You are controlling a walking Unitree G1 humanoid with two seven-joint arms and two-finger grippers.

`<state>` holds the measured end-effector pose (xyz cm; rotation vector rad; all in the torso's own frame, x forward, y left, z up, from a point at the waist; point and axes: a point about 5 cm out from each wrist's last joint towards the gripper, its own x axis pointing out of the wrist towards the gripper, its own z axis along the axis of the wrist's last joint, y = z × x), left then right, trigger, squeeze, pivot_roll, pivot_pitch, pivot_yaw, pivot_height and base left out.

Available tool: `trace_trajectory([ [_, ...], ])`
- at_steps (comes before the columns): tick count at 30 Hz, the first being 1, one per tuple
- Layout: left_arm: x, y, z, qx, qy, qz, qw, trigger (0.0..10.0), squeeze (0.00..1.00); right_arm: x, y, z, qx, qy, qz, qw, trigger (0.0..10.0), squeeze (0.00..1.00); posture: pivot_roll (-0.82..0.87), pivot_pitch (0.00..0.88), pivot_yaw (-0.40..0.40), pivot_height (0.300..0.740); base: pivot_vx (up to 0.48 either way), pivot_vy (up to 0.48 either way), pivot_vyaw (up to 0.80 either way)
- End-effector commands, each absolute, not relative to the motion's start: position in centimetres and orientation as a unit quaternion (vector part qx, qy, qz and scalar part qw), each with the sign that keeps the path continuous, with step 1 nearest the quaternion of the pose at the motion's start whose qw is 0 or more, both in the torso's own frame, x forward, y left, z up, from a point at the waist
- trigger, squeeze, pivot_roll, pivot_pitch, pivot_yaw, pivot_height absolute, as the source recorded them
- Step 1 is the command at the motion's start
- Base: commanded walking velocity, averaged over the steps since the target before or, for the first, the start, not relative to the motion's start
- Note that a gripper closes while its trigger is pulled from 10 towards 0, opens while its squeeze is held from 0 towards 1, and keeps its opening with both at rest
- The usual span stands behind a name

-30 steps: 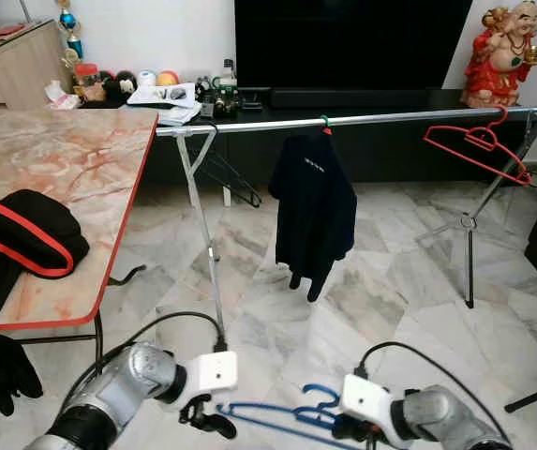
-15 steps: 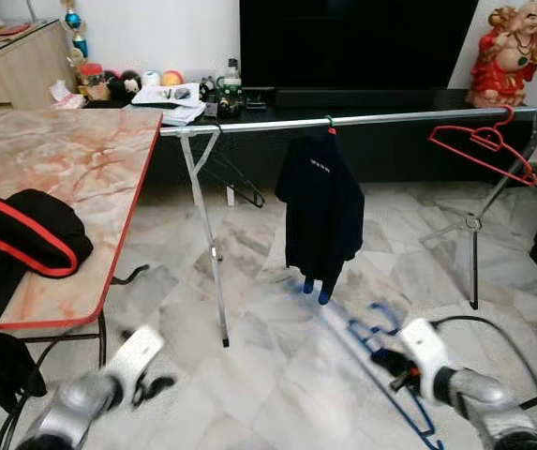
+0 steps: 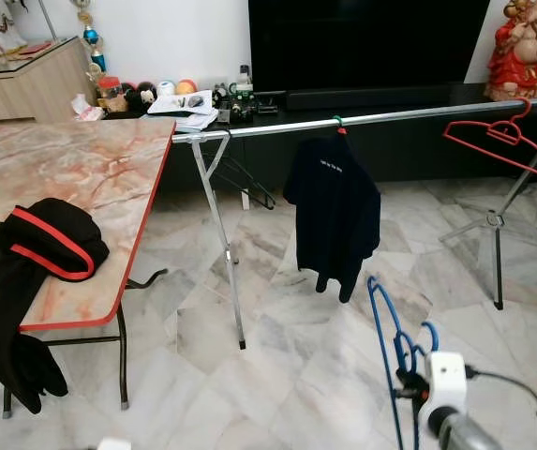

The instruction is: Hang hanger

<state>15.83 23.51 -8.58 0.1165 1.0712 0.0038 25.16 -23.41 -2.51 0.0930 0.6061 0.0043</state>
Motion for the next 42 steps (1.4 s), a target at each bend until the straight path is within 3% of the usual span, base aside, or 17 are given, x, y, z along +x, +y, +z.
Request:
trace_trajectory([
  [1, 15.1, 23.8, -8.9, 0.052, 0.521, 0.020, 0.852, 10.0, 0.00, 25.7, -23.7, -1.8, 0.058, 0.263, -0.022, 0.963, 10.0, 0.00, -0.11, 0.000, 0.058, 0.740, 0.000, 0.000, 0.00],
  [9, 14.9, 23.4, -9.1, 0.047, 0.523, 0.024, 0.850, 10.0, 0.00, 25.1, -24.4, -1.9, 0.102, 0.238, -0.115, 0.959, 10.0, 0.00, -0.10, 0.000, 0.036, 0.740, 0.000, 0.000, 0.00],
  [23, 14.5, 22.5, -9.4, 0.045, 0.535, 0.005, 0.843, 10.0, 0.00, 24.2, -24.2, -2.3, 0.115, 0.229, -0.147, 0.955, 10.0, 0.00, -0.11, 0.001, 0.046, 0.740, 0.017, 0.000, 0.00],
  [31, 14.1, 22.7, -9.5, 0.041, 0.536, 0.013, 0.843, 10.0, 0.00, 23.6, -24.2, -2.6, 0.109, 0.232, -0.142, 0.956, 10.0, 0.00, -0.07, 0.000, 0.011, 0.740, 0.246, 0.000, 0.00],
  [35, 13.0, 22.9, -9.9, 0.035, 0.546, 0.023, 0.836, 10.0, 0.00, 22.9, -24.3, -3.0, 0.101, 0.235, -0.146, 0.956, 10.0, 0.00, -0.08, 0.000, 0.030, 0.740, 0.256, 0.000, 0.00],
  [42, 12.0, 22.3, -10.3, 0.045, 0.555, 0.000, 0.831, 10.0, 0.00, 21.2, -26.1, -2.6, 0.107, 0.205, -0.204, 0.951, 10.0, 0.00, -0.06, 0.003, 0.009, 0.740, 0.260, 0.000, 0.00],
])
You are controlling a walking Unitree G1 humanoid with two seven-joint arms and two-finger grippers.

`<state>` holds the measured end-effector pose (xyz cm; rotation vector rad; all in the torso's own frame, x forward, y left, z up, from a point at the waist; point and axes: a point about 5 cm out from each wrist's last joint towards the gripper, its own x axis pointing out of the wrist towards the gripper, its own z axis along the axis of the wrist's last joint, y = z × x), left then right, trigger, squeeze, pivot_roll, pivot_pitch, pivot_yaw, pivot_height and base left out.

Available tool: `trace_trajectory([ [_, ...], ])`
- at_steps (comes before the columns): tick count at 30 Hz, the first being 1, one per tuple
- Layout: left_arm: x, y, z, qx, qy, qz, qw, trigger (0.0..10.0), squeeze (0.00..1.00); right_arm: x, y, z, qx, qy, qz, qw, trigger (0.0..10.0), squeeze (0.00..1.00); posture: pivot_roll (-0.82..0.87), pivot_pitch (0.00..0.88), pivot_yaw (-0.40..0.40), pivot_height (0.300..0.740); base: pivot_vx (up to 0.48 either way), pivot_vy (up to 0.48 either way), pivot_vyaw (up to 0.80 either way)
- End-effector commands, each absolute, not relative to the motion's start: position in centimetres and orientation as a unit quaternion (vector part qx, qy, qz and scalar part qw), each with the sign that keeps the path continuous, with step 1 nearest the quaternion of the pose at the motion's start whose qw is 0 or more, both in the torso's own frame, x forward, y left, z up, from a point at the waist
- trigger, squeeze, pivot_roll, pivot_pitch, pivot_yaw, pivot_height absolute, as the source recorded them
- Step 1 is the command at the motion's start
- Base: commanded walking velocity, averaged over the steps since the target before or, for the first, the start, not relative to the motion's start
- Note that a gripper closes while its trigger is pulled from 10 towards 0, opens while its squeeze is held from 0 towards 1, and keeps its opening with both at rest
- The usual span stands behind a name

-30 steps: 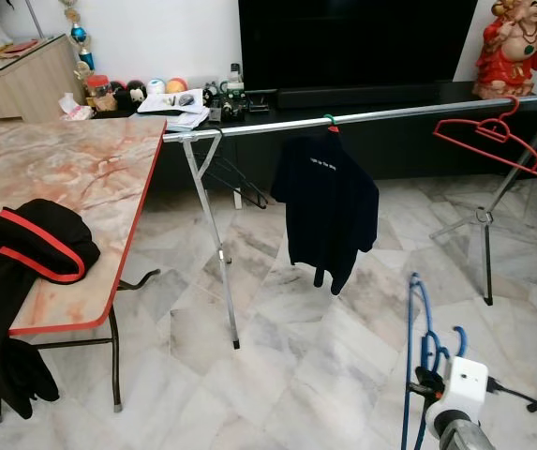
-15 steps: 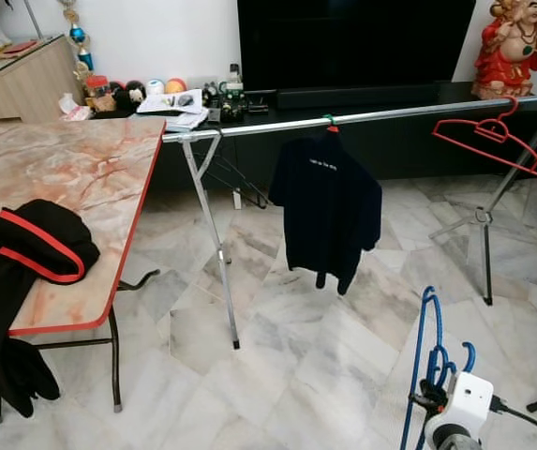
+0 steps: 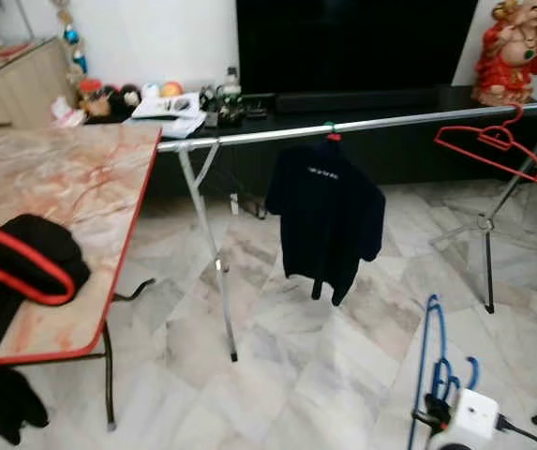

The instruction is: Hang hanger

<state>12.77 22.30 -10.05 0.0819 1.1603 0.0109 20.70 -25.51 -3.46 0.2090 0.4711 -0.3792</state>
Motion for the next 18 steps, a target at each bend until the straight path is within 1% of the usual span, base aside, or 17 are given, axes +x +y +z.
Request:
trace_trajectory([
  [1, 11.8, 22.3, -10.3, 0.044, 0.555, 0.001, 0.830, 10.0, 0.00, 21.1, -26.1, -2.6, 0.106, 0.207, -0.206, 0.950, 10.0, 0.00, -0.06, 0.003, 0.006, 0.740, 0.262, 0.000, 0.00],
  [6, 10.9, 22.3, -10.6, 0.042, 0.560, 0.001, 0.827, 10.0, 0.00, 20.5, -26.1, -2.6, 0.096, 0.210, -0.198, 0.953, 10.0, 0.00, -0.08, 0.000, 0.014, 0.740, 0.264, 0.000, 0.00],
  [10, 10.7, 21.9, -10.7, 0.045, 0.563, -0.011, 0.826, 10.0, 0.00, 20.2, -26.1, -2.6, 0.103, 0.205, -0.206, 0.951, 10.0, 0.00, -0.09, 0.000, 0.016, 0.740, 0.268, 0.000, 0.00],
  [12, 10.7, 21.4, -10.8, 0.043, 0.560, -0.018, 0.827, 10.0, 0.00, 20.3, -26.2, -2.5, 0.099, 0.207, -0.192, 0.954, 10.0, 0.00, -0.08, 0.000, 0.007, 0.740, 0.268, 0.000, 0.00],
  [18, 10.4, 21.5, -10.8, 0.041, 0.562, -0.015, 0.826, 10.0, 0.00, 20.0, -26.2, -2.6, 0.098, 0.215, -0.192, 0.953, 10.0, 0.00, -0.08, 0.000, 0.007, 0.740, 0.268, 0.000, 0.00],
])
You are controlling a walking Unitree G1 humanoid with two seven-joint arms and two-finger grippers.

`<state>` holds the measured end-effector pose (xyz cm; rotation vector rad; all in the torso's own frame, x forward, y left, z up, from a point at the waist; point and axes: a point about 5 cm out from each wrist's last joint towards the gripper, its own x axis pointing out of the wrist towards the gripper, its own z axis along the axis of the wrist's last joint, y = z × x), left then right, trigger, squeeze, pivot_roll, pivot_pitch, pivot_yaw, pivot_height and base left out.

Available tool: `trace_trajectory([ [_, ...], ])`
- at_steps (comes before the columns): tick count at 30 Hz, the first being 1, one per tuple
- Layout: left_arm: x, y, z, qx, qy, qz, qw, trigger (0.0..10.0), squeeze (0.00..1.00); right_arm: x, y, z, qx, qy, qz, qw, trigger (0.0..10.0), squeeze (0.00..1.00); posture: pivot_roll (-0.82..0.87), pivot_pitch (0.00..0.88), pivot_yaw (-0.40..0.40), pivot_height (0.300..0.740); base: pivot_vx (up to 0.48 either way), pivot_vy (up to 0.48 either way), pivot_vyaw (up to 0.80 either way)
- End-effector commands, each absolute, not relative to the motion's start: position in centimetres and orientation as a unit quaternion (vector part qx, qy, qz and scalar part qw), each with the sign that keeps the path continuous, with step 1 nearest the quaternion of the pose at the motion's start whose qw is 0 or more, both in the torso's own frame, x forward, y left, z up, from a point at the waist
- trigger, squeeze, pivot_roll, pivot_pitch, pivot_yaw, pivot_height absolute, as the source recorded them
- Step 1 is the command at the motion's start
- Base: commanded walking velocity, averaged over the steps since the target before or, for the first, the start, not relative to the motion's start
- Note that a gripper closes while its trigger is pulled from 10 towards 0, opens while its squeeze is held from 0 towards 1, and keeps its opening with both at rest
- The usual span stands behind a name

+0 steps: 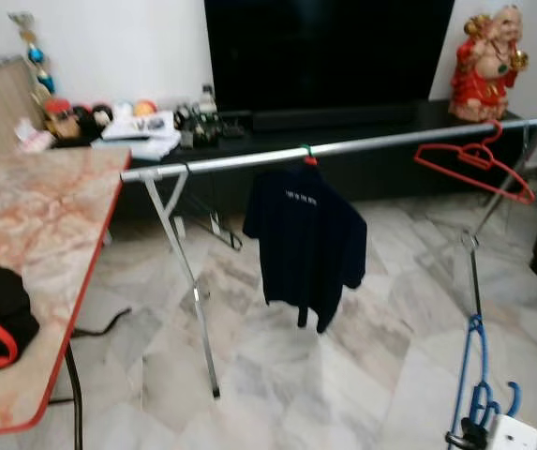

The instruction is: Hang hanger

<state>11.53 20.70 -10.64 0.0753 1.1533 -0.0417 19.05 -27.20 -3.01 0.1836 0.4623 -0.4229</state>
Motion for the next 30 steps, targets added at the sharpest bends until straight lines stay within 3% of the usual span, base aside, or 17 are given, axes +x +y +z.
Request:
trace_trajectory([
  [1, 10.3, 21.5, -10.9, 0.042, 0.564, -0.015, 0.825, 10.0, 0.00, 19.9, -26.1, -2.7, 0.098, 0.215, -0.192, 0.952, 10.0, 0.00, -0.08, 0.000, 0.012, 0.740, 0.270, 0.000, 0.00],
  [30, 9.0, 21.3, -11.2, 0.031, 0.572, -0.009, 0.819, 10.0, 0.00, 19.5, -26.0, -2.7, 0.114, 0.214, -0.179, 0.954, 10.0, 0.00, -0.07, 0.000, 0.001, 0.740, 0.272, 0.000, 0.00],
])
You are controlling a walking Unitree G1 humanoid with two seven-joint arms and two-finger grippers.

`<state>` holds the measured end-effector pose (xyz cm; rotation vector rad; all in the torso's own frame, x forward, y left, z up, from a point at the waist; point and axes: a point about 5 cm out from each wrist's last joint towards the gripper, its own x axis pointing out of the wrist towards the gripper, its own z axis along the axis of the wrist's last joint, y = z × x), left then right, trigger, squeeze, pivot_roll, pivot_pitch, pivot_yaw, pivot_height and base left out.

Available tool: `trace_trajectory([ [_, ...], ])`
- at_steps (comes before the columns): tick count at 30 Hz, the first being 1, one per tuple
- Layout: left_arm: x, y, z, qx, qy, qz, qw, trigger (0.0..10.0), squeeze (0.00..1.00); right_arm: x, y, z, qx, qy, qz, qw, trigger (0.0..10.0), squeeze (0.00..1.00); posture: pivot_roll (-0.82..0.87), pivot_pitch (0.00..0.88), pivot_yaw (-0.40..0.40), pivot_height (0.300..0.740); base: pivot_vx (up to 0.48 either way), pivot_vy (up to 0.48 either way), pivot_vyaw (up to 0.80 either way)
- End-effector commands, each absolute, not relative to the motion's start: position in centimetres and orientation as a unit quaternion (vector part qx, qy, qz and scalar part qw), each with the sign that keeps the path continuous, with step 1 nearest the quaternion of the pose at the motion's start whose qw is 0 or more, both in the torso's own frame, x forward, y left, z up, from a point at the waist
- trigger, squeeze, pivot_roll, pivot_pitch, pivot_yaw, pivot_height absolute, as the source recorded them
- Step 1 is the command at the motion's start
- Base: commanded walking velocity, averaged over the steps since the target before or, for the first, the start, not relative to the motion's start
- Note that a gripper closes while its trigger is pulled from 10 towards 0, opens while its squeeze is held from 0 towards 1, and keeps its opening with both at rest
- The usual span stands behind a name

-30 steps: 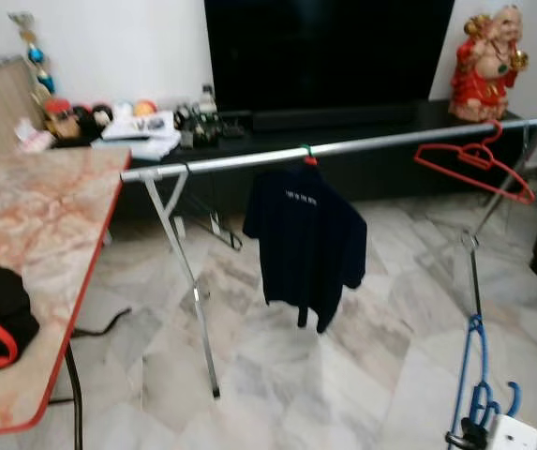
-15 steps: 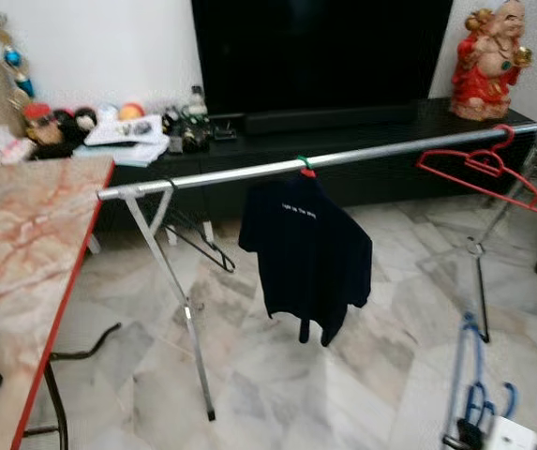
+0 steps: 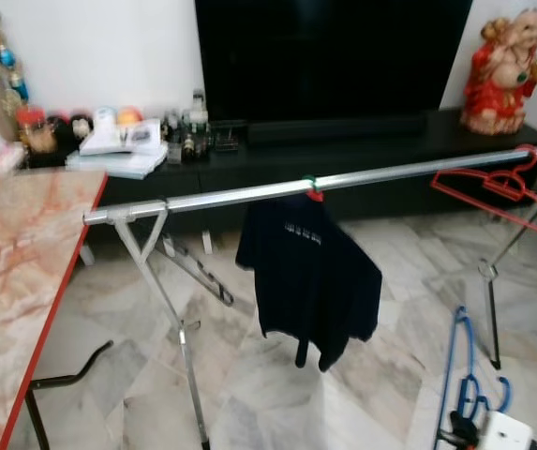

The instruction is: Hang hanger

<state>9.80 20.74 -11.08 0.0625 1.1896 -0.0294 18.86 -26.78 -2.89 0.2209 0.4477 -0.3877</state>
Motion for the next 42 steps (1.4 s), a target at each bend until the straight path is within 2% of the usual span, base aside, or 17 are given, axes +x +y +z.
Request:
trace_trajectory([
  [1, 9.1, 21.3, -11.2, 0.031, 0.572, -0.008, 0.820, 10.0, 0.00, 19.6, -26.1, -2.6, 0.113, 0.213, -0.179, 0.954, 10.0, 0.00, -0.07, 0.000, 0.000, 0.740, 0.274, 0.000, 0.00],
  [10, 9.7, 21.7, -11.0, 0.024, 0.562, 0.023, 0.826, 10.0, 0.00, 20.2, -26.3, -2.1, 0.110, 0.212, -0.181, 0.954, 10.0, 0.00, -0.05, 0.031, -0.021, 0.740, 0.121, 0.000, 0.00],
  [20, 9.8, 21.6, -11.0, 0.045, 0.566, 0.008, 0.823, 10.0, 0.00, 20.7, -26.3, -1.8, 0.111, 0.203, -0.178, 0.956, 10.0, 0.00, -0.06, 0.067, -0.020, 0.740, 0.000, 0.000, 0.00],
  [42, 10.0, 22.0, -10.9, 0.052, 0.570, 0.002, 0.820, 10.0, 0.00, 21.1, -26.4, -1.5, 0.107, 0.205, -0.168, 0.958, 10.0, 0.00, -0.06, 0.094, -0.014, 0.740, 0.000, -0.433, 0.08],
])
